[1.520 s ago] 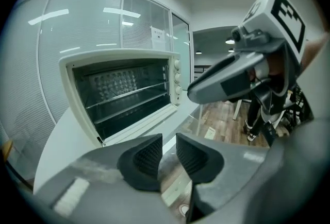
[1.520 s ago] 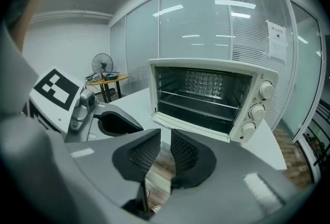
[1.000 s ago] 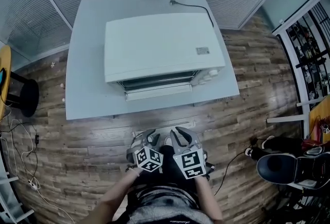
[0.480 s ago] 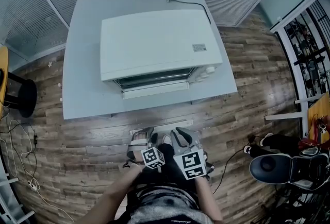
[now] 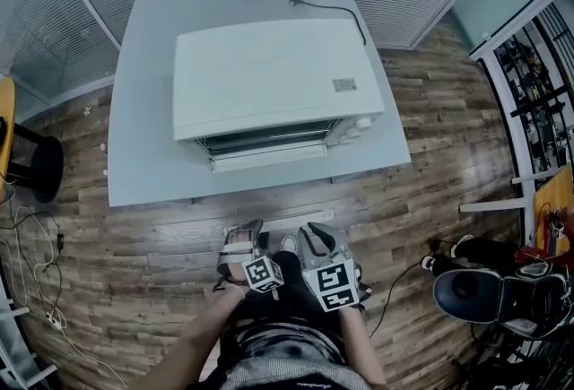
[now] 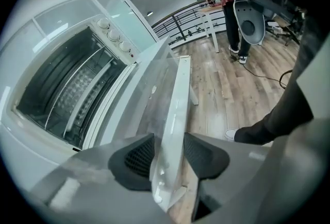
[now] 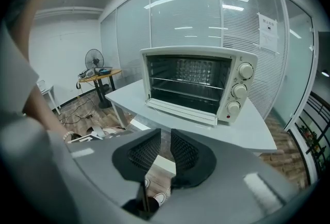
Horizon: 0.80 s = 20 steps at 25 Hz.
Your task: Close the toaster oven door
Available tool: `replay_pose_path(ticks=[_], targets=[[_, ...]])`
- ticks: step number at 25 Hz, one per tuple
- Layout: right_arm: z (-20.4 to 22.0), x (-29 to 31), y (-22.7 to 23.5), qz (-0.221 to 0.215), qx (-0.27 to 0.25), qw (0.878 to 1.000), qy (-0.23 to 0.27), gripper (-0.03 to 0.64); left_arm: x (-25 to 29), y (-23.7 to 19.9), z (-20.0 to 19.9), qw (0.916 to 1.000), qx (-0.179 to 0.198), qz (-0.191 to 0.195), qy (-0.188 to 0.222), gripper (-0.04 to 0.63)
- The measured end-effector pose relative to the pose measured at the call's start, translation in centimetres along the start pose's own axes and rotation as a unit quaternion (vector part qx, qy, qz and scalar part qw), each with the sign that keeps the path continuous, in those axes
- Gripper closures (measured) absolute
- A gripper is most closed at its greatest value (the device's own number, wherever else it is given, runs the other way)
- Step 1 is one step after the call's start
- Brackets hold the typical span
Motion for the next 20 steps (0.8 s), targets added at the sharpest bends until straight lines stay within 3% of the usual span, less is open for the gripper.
replay_pose_path(ticks=[13,20], targets=[[0.9,0.5,0.3,-0.033,-0.053,0.998,-0.028,0.54,-3.5,-2.2,-1.1,0.998,-0.03,0.042,0.035,0.423],[0.6,0.6,-0.3,-0.058,-0.09,0.994,-0.033,0.538,-5.8,-3.4,-1.8,0.9976,-0.032,0.036,0.05,0.456]])
Point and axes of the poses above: the fingertips, and each gripper's own axes: x forward along the fingers, y to its right, z out of its underside, the point moved 4 cm from there along -x, backward along the fingers, and after that the axes turned 3 degrees about x, right-handed, at the moved point
